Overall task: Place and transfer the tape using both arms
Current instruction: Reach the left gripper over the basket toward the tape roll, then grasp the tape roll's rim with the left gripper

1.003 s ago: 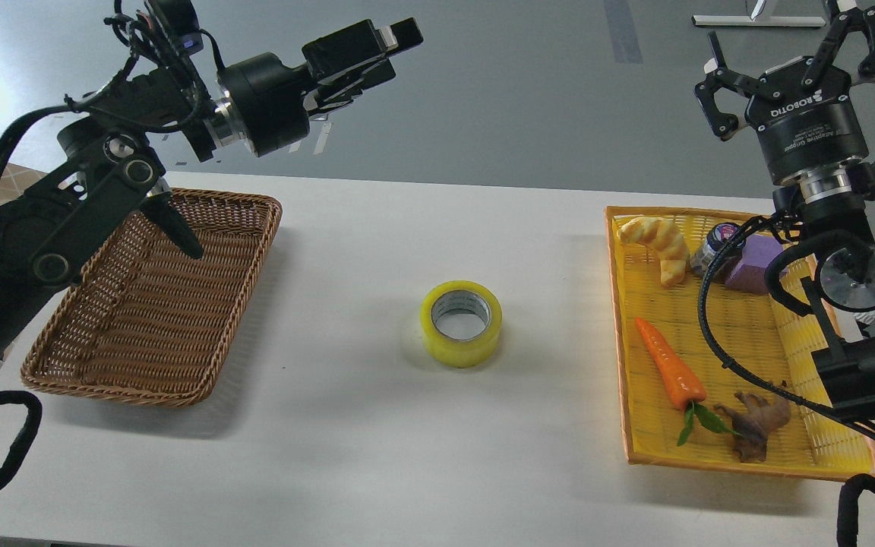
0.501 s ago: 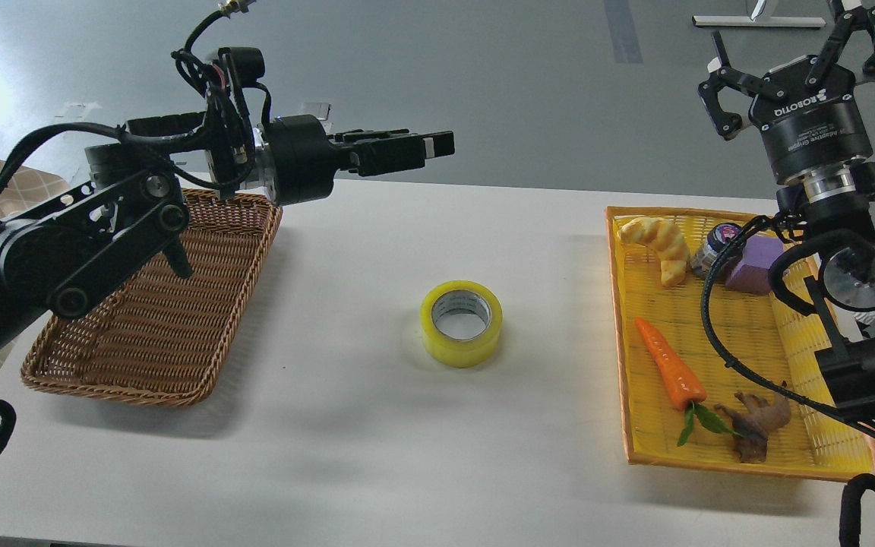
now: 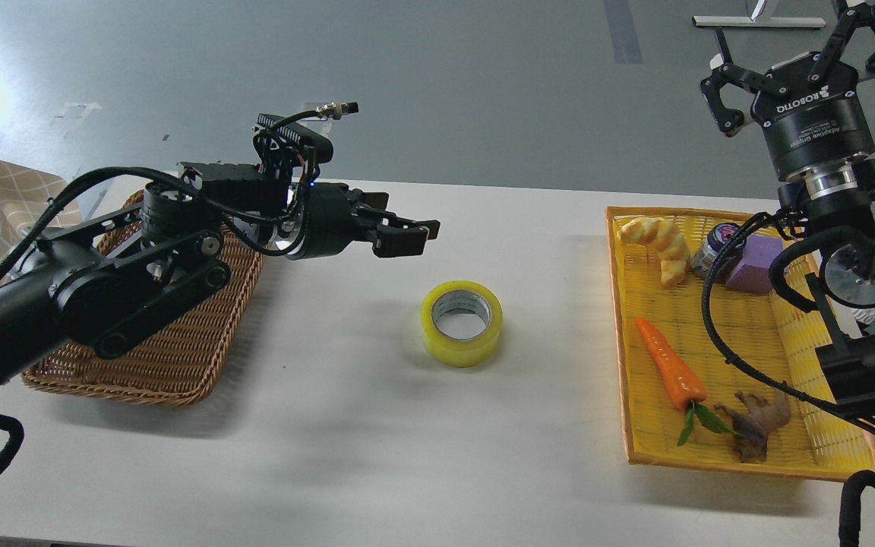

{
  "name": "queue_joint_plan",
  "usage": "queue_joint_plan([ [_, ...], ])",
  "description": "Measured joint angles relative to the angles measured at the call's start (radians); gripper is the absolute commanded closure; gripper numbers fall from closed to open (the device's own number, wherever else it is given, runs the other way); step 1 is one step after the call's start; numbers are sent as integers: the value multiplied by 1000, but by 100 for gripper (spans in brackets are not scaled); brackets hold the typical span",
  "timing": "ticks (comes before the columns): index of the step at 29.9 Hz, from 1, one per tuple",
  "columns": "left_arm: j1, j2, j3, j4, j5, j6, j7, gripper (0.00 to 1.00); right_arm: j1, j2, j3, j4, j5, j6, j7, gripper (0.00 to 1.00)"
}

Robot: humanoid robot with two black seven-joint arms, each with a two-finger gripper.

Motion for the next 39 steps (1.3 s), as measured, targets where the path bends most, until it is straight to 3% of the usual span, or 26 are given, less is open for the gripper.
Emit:
queue_joint_plan([
  [7,-15,-16,36,-3,-1,0,87,2,3,0,-2,4,-1,0,-1,0],
  [11,-25,-46,39,-4,-7,0,111,2,3,0,-3,2,-1,0,-2,0],
  [21,-18,-126,125,56,-8,0,122,2,-1,0,-5,-5,-4,0,-2,0],
  [39,-12,-227,132,167,-11,0,144,2,-6,12,-8,-8,-5,0,0,0],
])
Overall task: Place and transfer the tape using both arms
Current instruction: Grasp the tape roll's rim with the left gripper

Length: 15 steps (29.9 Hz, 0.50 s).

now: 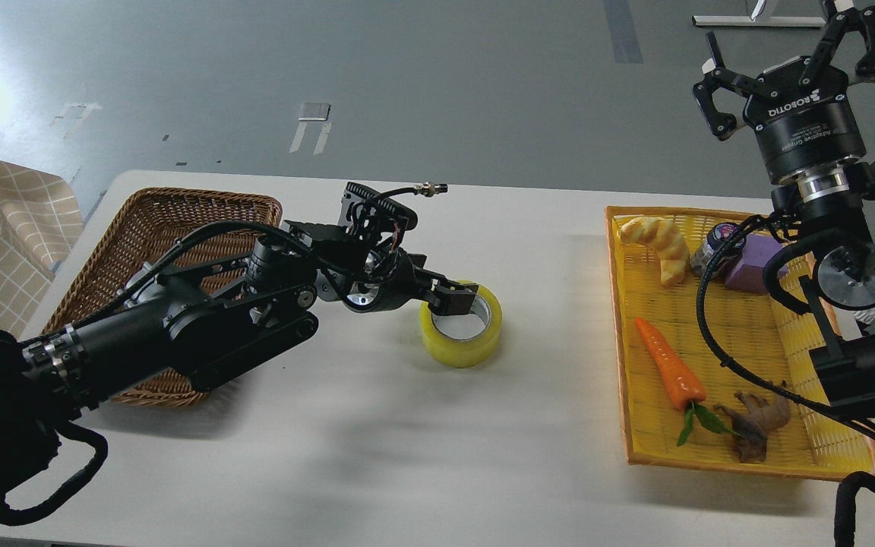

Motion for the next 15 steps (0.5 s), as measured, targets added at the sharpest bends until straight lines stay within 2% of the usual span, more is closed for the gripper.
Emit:
queue_joint_plan([
  [15,5,-39,1,61,-2,0,0,2,-3,2,1,1,0,0,0,0],
])
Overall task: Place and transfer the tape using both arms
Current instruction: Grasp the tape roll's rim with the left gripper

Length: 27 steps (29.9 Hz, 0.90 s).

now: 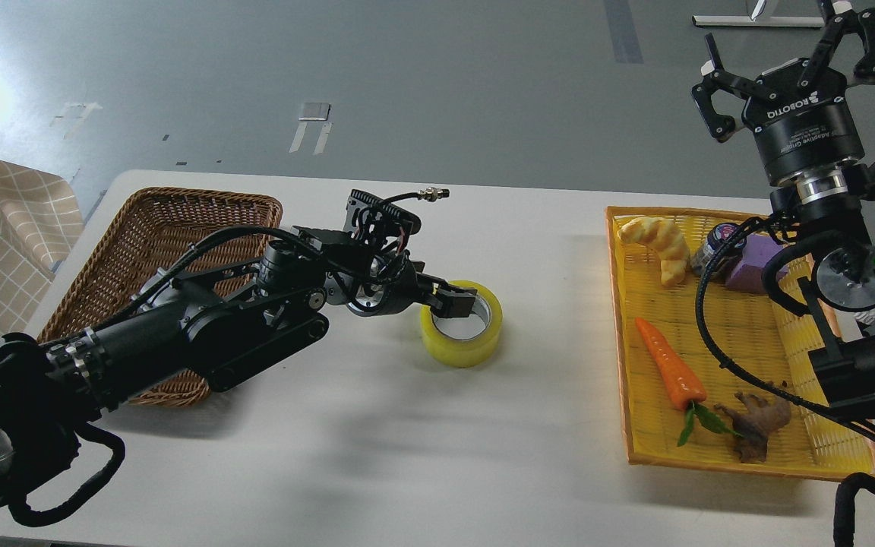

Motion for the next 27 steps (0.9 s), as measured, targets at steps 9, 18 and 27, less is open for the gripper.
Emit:
queue_joint_plan([
  [9,-2,-37,32,69,-7,0,-2,3,0,4,-2,-1,0,0,0,0],
  [18,-6,-41,32,95,-10,0,-1,7,0,6,-2,-1,0,0,1,0],
  [27,-6,-50,33,120,-10,0,-1,31,-1,12,-2,-1,0,0,2,0],
])
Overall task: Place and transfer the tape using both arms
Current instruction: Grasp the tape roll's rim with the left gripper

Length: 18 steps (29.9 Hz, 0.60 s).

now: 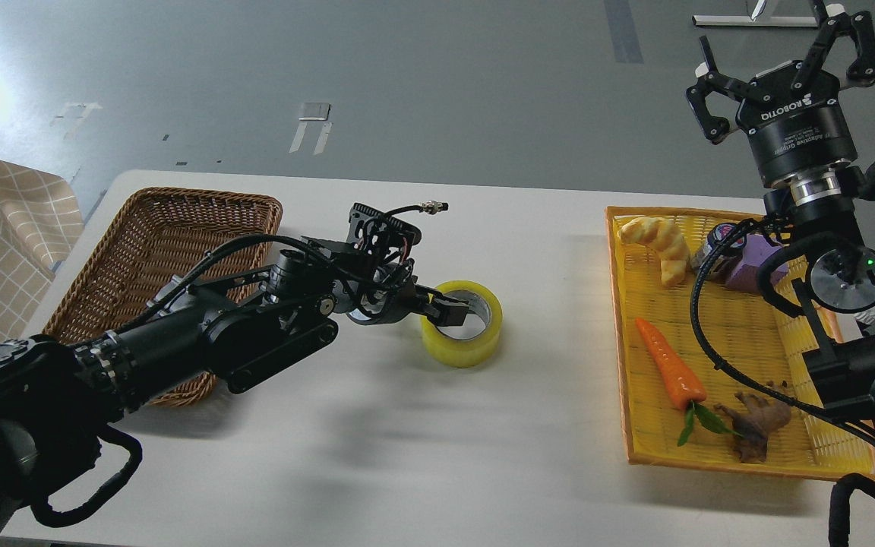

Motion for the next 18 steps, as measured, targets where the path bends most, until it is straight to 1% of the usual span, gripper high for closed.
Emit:
queue_joint_plan([
  [1,0,-1,1,1,1,0,-1,39,0,0,0,0,0,0,0,0],
  [2,1,-1,1,1,2,0,-1,43,0,0,0,0,0,0,0,0],
  [3,3,-1,1,1,3,0,-2,53,0,0,0,0,0,0,0,0],
  [4,4,-1,2,2,3,0,-2,66,0,0,0,0,0,0,0,0],
  [7,3,-1,16,2,3,0,-10,93,0,1,0,-1,0,0,1,0],
  [8,1,-1,19,2,3,0,-14,100,0,1,-1,-1,0,0,1,0],
  [10,-3,0,23,2,2,0,-29,100,0,1,-1,-1,0,0,1,0],
  [13,-3,-1,24,2,2,0,-84,100,0,2,-1,-1,0,0,3,0],
  [15,-3,2,24,2,3,0,-111,100,0,2,-1,-1,0,0,4,0],
  [18,-9,11,20,2,3,0,-129,100,0,9,-2,-1,0,0,4,0],
])
